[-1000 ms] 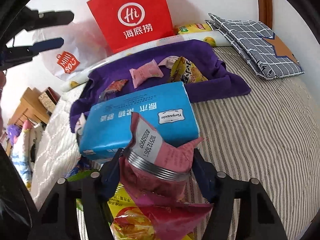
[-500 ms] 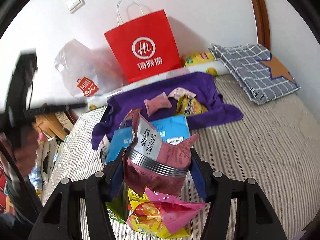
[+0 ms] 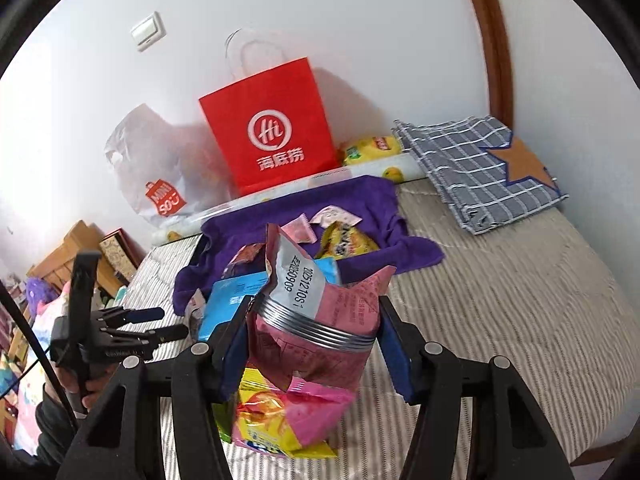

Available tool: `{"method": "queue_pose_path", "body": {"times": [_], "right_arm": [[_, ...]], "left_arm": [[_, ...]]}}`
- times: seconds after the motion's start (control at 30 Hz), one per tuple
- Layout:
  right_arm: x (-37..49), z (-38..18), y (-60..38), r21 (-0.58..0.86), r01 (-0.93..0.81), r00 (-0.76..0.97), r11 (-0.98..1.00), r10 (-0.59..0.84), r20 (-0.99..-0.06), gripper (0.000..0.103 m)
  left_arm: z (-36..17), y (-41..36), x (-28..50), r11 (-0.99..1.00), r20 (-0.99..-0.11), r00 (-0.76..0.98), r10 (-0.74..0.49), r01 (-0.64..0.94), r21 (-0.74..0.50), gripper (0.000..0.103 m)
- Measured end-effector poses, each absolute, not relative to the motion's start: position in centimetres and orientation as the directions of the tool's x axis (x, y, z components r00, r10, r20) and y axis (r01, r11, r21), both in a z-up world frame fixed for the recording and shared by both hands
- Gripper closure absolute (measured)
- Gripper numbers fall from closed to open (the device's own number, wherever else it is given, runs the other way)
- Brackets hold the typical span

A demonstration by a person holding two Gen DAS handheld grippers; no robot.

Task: Organize snacks
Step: 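Grasp a white snack packet with the left tool while the right lifts the pink packet, then carry the pink packet and white packet over the purple towel with both tools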

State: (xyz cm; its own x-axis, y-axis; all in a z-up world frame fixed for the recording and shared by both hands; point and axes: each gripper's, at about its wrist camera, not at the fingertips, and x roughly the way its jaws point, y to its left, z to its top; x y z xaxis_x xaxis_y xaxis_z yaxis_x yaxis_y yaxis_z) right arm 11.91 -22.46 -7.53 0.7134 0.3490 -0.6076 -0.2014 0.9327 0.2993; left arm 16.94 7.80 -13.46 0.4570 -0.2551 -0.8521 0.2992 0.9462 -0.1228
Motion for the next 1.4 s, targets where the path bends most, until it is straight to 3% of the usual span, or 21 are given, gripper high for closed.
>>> {"method": "queue_pose_path", "body": {"times": [0.2, 0.33, 0.43, 0.7, 0.77, 0.93, 1.1, 1.2, 1.4], "right_arm": [[10.9, -7.8, -24.3, 0.276, -0.15, 0.722, 0.949, 0.296, -0.625, 0.047], [10.8, -8.5, -25.2, 0.279, -0.125, 0.717, 0.952, 0.281, -0.638, 0.047], [11.0, -9.1, -25.5, 0.288, -0.114, 0.708, 0.951, 0.281, -0.648, 0.047], [11.1, -9.5, -25.3, 0.294, -0.124, 0.701, 0.948, 0.293, -0.65, 0.047], [11.0, -9.5, -25.2, 0.296, -0.127, 0.7, 0.947, 0.297, -0.649, 0.047], [11.2, -9.7, -24.9, 0.299, -0.131, 0.694, 0.945, 0.303, -0.653, 0.047], [11.4, -9.9, -24.7, 0.297, -0.136, 0.689, 0.945, 0.306, -0.657, 0.047], [11.4, -10.0, -24.5, 0.295, -0.135, 0.686, 0.946, 0.304, -0.661, 0.047], [11.9, -10.3, -24.1, 0.287, -0.133, 0.678, 0.949, 0.299, -0.672, 0.047]], "left_arm": [[-15.0, 5.6, 16.8, 0.921, -0.859, 0.451, -0.245, 0.384, -0.061, 0.023], [-15.8, 5.4, 17.7, 0.937, -0.867, 0.455, -0.201, 0.348, -0.035, 0.024], [-16.1, 5.7, 17.9, 0.938, -0.86, 0.472, -0.196, 0.346, -0.024, 0.046], [-14.6, 7.1, 16.5, 0.943, -0.842, 0.486, -0.234, 0.326, -0.074, 0.059], [-14.0, 7.5, 16.1, 0.943, -0.838, 0.484, -0.252, 0.317, -0.1, 0.071], [-12.6, 8.0, 15.4, 0.948, -0.824, 0.508, -0.251, 0.3, -0.104, 0.085], [-12.4, 8.3, 15.2, 0.95, -0.82, 0.509, -0.261, 0.287, -0.125, 0.089], [-11.9, 8.7, 14.9, 0.947, -0.811, 0.512, -0.285, 0.284, -0.153, 0.097], [-11.6, 9.3, 14.8, 0.948, -0.805, 0.516, -0.292, 0.27, -0.171, 0.098]]}}
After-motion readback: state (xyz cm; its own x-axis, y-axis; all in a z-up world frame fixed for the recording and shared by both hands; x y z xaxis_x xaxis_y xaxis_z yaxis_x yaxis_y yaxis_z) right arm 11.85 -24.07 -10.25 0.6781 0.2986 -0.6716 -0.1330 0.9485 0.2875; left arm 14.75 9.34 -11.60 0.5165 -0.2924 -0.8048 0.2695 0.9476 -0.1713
